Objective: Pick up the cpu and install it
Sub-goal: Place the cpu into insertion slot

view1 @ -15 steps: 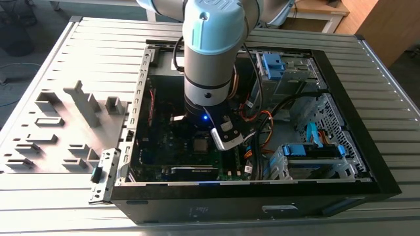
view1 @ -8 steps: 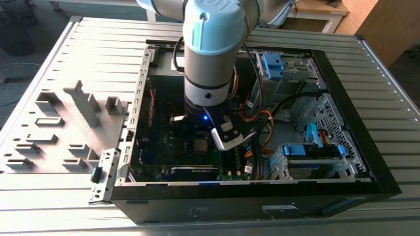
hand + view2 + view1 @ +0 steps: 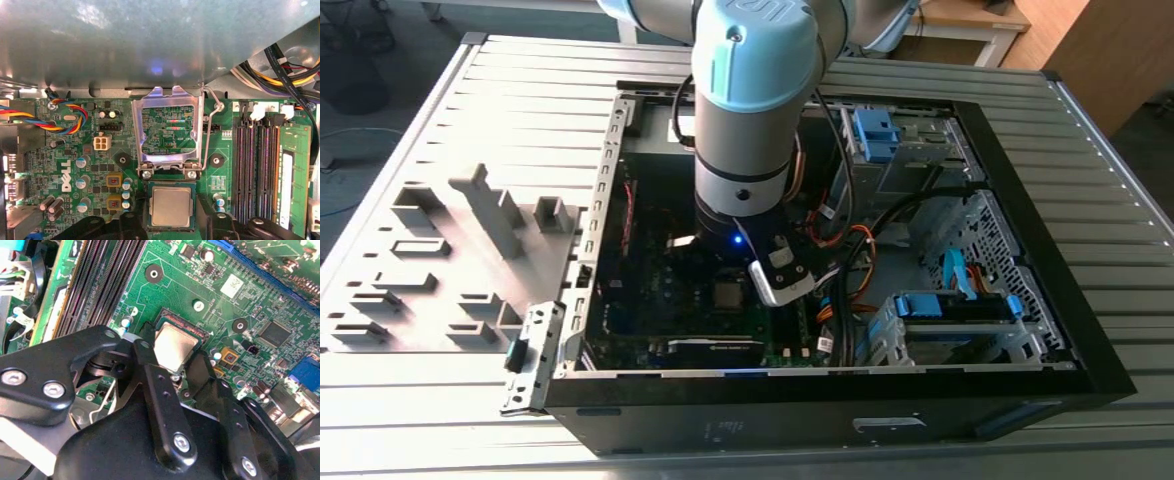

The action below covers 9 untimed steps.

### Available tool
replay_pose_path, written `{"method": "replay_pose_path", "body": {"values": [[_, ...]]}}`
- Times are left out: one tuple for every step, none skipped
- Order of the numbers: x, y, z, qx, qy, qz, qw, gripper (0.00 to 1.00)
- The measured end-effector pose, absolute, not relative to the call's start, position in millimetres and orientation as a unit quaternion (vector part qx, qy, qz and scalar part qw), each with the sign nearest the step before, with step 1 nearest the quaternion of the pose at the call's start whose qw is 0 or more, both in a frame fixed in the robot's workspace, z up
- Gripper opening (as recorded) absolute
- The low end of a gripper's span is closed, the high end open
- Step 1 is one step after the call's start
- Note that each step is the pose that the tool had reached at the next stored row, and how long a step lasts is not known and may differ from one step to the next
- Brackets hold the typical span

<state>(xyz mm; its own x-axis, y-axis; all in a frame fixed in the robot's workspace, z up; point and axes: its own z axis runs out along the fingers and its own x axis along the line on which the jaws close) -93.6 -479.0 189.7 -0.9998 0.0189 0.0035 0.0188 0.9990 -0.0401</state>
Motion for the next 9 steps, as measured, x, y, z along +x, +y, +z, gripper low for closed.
{"method": "replay_pose_path", "body": {"values": [[-93.6, -479.0, 189.7, -0.009, -1.000, 0.020, 0.002, 0.46], [-93.6, -479.0, 189.7, -0.009, -1.000, 0.020, 0.002, 0.46], [-93.6, -479.0, 189.7, -0.009, -1.000, 0.020, 0.002, 0.46], [-93.6, -479.0, 189.7, -0.009, -1.000, 0.020, 0.002, 0.46], [-93.6, -479.0, 189.6, -0.009, -1.000, 0.020, 0.002, 0.46], [-93.6, -479.0, 189.6, -0.009, -1.000, 0.020, 0.002, 0.46], [-93.7, -479.0, 189.6, -0.009, -1.000, 0.020, 0.002, 0.46], [-93.7, -479.0, 189.6, -0.009, -1.000, 0.020, 0.002, 0.46], [-93.7, -479.0, 189.7, -0.009, -1.000, 0.020, 0.002, 0.46]]}}
